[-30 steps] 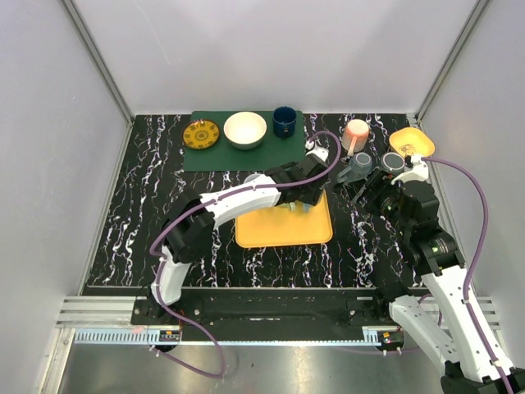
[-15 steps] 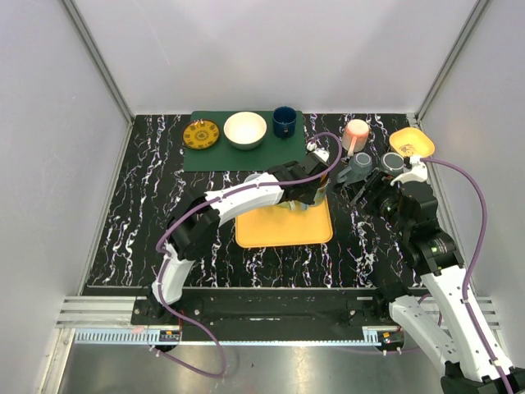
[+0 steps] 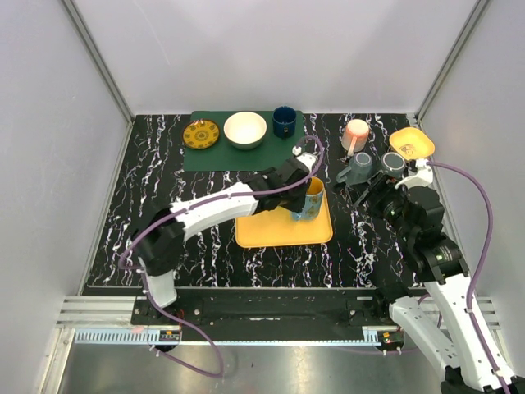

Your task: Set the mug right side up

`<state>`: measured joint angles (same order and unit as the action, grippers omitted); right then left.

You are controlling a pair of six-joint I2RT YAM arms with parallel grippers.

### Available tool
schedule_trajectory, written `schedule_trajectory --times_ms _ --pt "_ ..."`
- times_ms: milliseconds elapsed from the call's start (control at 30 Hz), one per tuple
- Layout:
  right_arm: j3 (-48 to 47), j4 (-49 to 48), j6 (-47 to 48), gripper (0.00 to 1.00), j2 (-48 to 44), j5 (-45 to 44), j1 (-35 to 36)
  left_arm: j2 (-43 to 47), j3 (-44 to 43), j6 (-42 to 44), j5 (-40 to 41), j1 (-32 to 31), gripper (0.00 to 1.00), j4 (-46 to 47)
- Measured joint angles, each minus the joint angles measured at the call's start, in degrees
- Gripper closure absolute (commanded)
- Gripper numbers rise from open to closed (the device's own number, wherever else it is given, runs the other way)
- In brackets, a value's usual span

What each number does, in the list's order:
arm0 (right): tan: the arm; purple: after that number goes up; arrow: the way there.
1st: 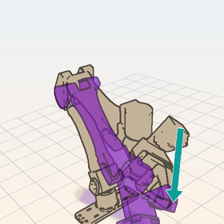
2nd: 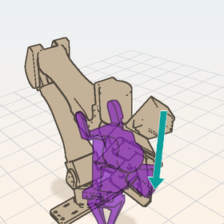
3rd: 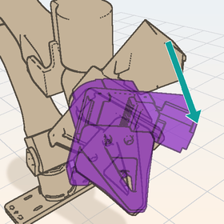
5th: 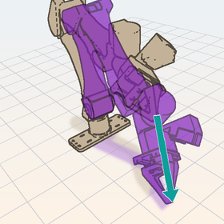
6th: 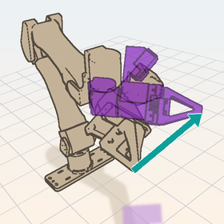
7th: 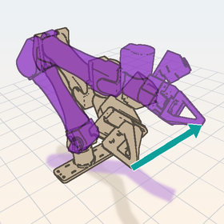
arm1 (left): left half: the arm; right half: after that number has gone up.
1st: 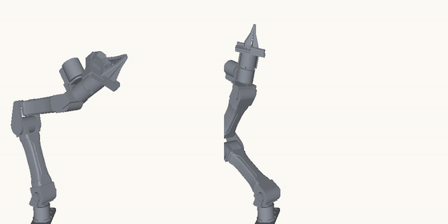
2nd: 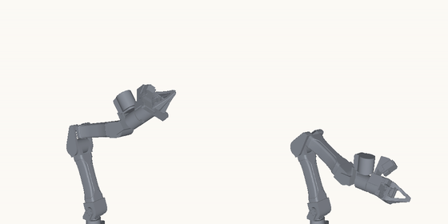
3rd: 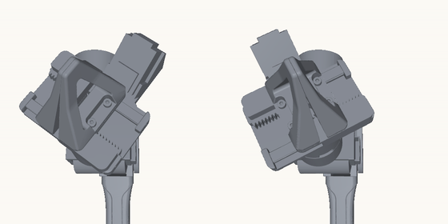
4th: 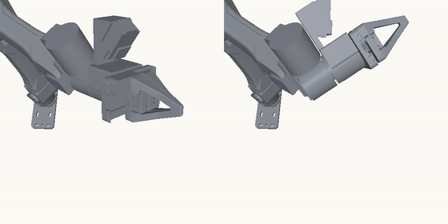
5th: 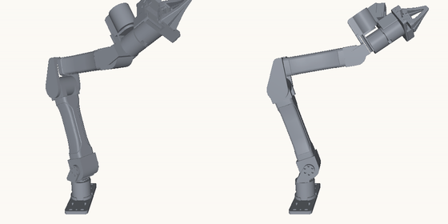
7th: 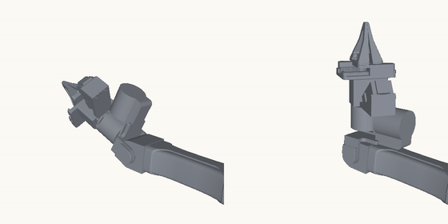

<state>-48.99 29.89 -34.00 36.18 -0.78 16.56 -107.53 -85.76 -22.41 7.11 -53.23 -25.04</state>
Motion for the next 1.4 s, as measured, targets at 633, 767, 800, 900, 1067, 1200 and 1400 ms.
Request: schedule_trajectory --times_ms 633,767,800,900,1067,1200,1400 --pt "9.90 -10.97 -10.60 0.05 -11.21 19.96 0.00 33.03 26.53 -20.44 -11.54 9.31 1.00 24.09" --pt "14.08 -19.96 -15.85 0.04 -12.96 28.83 0.00 34.77 32.46 -31.58 -14.60 13.14 1.00 34.40" --pt "15.26 -23.54 -17.64 0.04 -12.24 31.15 0.00 34.80 33.46 -33.97 -15.52 13.20 1.00 37.03" --pt "19.74 -34.67 -23.87 0.05 -9.01 36.48 0.00 34.84 36.11 -40.11 -19.15 12.70 1.00 44.39" --pt "24.28 -46.27 -30.88 0.06 -1.53 40.72 0.00 36.13 38.56 -45.29 -22.69 10.86 1.00 51.41" --pt "23.37 -51.65 -32.37 0.08 3.67 42.10 0.00 37.44 39.01 -46.56 -23.89 9.53 1.00 53.79" --pt "19.89 -58.29 -33.68 0.14 9.14 42.25 0.00 38.10 39.04 -46.66 -23.89 7.39 1.00 55.47"
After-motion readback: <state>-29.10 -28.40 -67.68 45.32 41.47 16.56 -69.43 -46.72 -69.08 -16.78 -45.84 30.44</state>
